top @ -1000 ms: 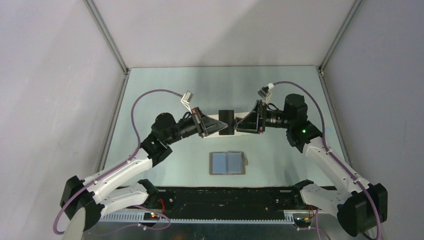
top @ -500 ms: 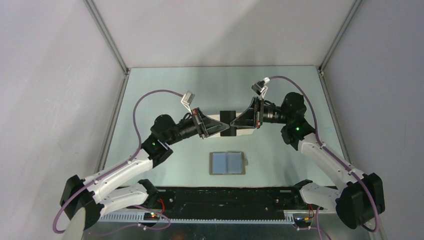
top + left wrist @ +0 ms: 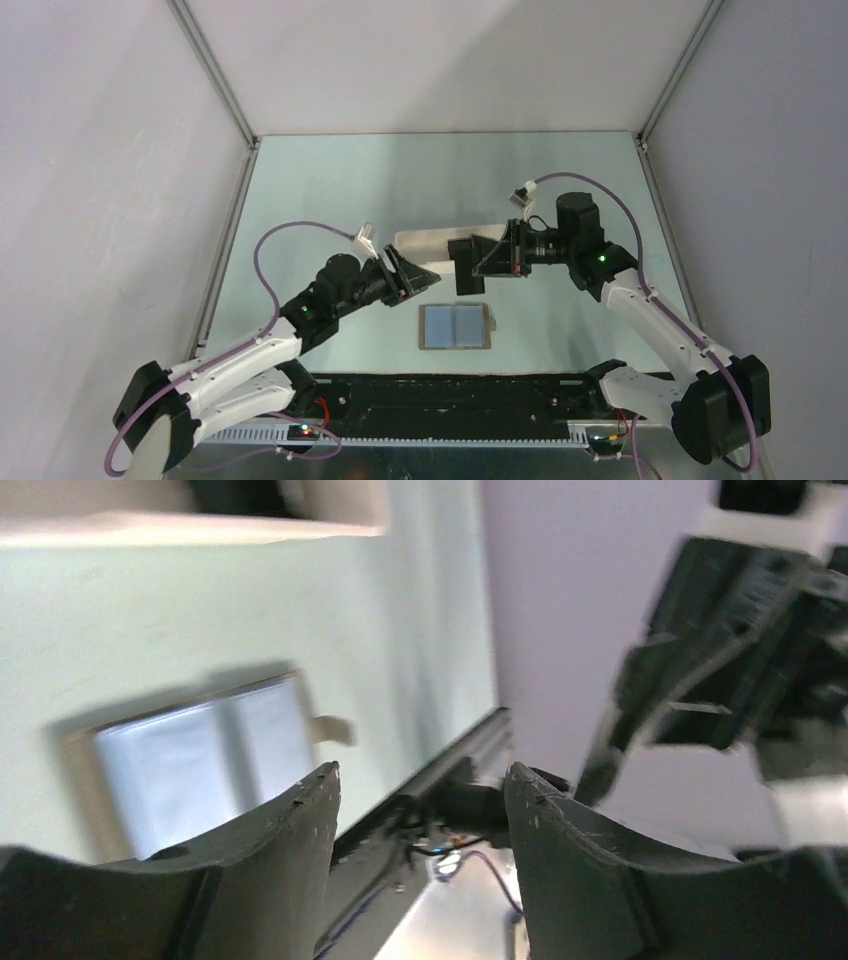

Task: Put the credit cards into the card holder
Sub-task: Insert the credit card into the card holder.

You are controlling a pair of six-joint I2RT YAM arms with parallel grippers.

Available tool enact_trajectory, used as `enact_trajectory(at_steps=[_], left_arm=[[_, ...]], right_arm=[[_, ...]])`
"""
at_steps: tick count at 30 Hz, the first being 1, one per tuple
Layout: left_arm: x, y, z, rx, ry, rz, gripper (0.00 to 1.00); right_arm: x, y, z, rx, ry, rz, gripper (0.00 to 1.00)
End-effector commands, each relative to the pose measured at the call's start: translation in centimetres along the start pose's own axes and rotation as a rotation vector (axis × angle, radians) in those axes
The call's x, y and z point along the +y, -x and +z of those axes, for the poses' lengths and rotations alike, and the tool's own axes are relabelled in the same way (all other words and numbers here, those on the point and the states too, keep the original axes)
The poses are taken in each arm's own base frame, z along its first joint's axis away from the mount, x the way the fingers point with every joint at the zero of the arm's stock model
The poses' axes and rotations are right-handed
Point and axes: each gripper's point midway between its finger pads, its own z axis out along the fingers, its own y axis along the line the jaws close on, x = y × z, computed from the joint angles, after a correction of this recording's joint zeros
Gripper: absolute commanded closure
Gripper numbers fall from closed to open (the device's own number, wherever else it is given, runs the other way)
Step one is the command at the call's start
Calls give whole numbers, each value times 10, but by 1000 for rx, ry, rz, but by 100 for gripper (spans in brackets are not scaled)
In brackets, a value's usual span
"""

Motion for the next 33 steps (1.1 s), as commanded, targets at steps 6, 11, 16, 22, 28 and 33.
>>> enact_trajectory(at_steps=[6, 11, 16, 22, 28, 33], left_arm=[[113, -16, -14, -2, 466, -59, 38], [140, -39, -8, 115, 551, -60, 40], [161, -52, -4, 197, 618, -28, 44], [175, -59, -1, 241, 663, 6, 50], [182, -65, 1, 276, 687, 17, 64], [187, -70, -1, 298, 705, 27, 70]], right_arm=[[-79, -61, 16, 157, -190, 64, 100], [-105, -88, 29, 199, -224, 112, 100], [-130, -102, 36, 232, -294, 131, 100], [-149, -104, 43, 246, -352, 160, 100], [-163, -104, 46, 253, -410, 160, 100], [-167, -103, 49, 262, -424, 155, 100]])
